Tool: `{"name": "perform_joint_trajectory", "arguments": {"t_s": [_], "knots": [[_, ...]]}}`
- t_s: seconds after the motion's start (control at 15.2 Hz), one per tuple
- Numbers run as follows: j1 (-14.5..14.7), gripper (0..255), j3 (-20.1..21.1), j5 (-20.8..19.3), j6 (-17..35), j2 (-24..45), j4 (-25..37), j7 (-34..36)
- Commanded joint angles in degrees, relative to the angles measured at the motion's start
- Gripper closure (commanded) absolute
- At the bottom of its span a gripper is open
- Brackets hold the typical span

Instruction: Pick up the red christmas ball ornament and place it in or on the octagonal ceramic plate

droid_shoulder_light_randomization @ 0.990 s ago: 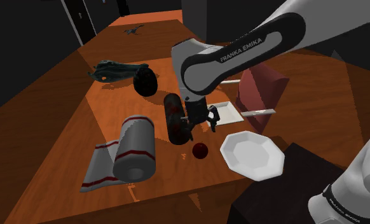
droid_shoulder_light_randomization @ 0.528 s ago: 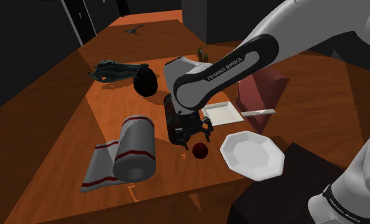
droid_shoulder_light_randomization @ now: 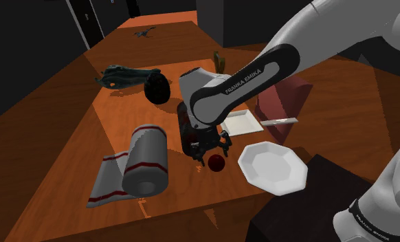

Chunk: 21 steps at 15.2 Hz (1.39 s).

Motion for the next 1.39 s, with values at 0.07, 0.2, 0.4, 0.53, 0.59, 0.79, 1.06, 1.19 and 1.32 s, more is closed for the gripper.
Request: {"name": "perform_joint_trajectory", "arguments": {"t_s": [0.07,0.2,0.4,0.53,0.59,0.79,1.06,1.19,1.32], "knots": [[0.0,0,0.0,0.0,0.0,0.0,0.0,0.0],[0.0,255,0.0,0.0,0.0,0.0,0.0,0.0],[0.0,255,0.0,0.0,0.0,0.0,0.0,0.0],[0.0,255,0.0,0.0,0.0,0.0,0.0,0.0],[0.0,255,0.0,0.0,0.0,0.0,0.0,0.0],[-0.1,255,0.0,0.2,-0.7,-0.4,0.3,-0.1],[-0.2,255,0.2,0.8,-3.5,-2.1,1.5,-0.3],[-0.3,255,0.2,1.1,-4.9,-2.9,2.2,-0.5],[-0.4,255,0.3,1.3,-6.3,-3.7,2.9,-0.5]]}}
